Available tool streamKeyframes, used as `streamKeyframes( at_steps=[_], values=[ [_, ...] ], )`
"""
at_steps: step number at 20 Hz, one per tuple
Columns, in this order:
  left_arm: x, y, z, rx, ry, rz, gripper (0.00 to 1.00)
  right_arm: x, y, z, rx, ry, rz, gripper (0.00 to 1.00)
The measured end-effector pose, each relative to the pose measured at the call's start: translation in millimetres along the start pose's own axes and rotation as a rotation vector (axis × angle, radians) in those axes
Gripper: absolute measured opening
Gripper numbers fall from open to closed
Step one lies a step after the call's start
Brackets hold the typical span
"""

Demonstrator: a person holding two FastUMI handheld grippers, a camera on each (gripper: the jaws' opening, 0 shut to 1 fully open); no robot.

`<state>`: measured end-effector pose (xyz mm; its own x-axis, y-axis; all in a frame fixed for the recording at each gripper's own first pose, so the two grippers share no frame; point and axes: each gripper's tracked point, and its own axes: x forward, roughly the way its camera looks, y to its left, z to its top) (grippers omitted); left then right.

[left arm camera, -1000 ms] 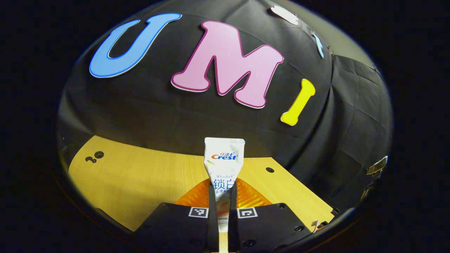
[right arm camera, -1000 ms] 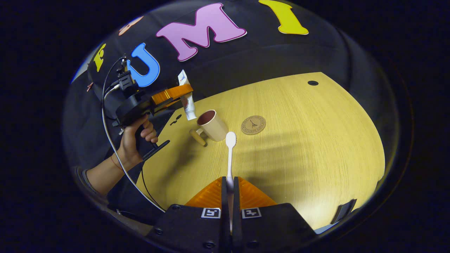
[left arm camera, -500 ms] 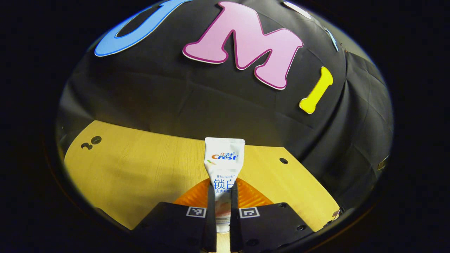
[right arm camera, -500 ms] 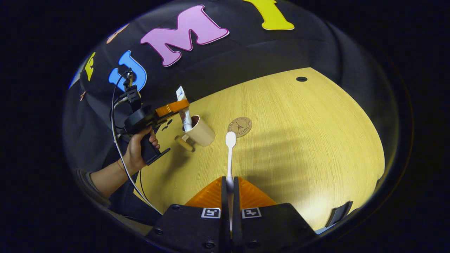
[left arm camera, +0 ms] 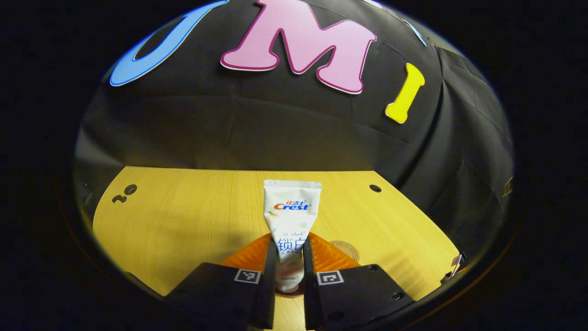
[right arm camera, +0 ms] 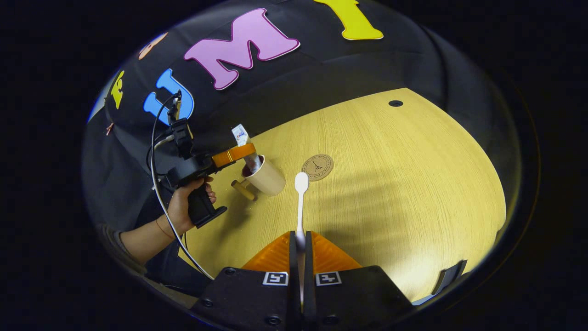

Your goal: Put the toothbrush and toothpaste on the desktop into the cup, then pick up the cup and place it on the coaster on the desktop.

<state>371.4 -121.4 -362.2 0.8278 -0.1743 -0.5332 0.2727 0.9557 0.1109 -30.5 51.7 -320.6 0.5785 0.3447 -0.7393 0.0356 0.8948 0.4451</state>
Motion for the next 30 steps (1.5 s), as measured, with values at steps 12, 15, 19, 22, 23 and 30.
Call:
streamKeyframes(
  at_steps=[12, 15, 19, 22, 23, 30],
  values=[
    [-54.9, 12.5, 1.0, 0.114, -0.031, 0.111, 0.80, -4.9, 58.4, 42.0, 0.004, -0.136, 0.178, 0.07],
    [-86.3, 11.8, -0.6, 0.107, -0.034, 0.120, 0.81, 0.1, 88.9, 59.3, -0.041, -0.162, 0.268, 0.07],
    [-129.2, 8.8, -12.9, 0.061, -0.019, 0.123, 0.81, 21.3, 123.9, 92.7, -0.057, -0.190, 0.364, 0.06],
    [-155.9, 2.0, -35.6, 0.016, 0.026, 0.105, 0.81, 47.2, 138.9, 117.9, -0.040, -0.207, 0.416, 0.07],
    [-165.2, 2.1, -43.0, 0.005, 0.040, 0.113, 0.81, 56.6, 142.0, 126.2, -0.039, -0.215, 0.428, 0.06],
    [-200.5, -2.2, -79.5, -0.095, 0.091, 0.177, 0.81, 123.8, 138.1, 177.7, 0.043, -0.304, 0.465, 0.06]
  ],
)
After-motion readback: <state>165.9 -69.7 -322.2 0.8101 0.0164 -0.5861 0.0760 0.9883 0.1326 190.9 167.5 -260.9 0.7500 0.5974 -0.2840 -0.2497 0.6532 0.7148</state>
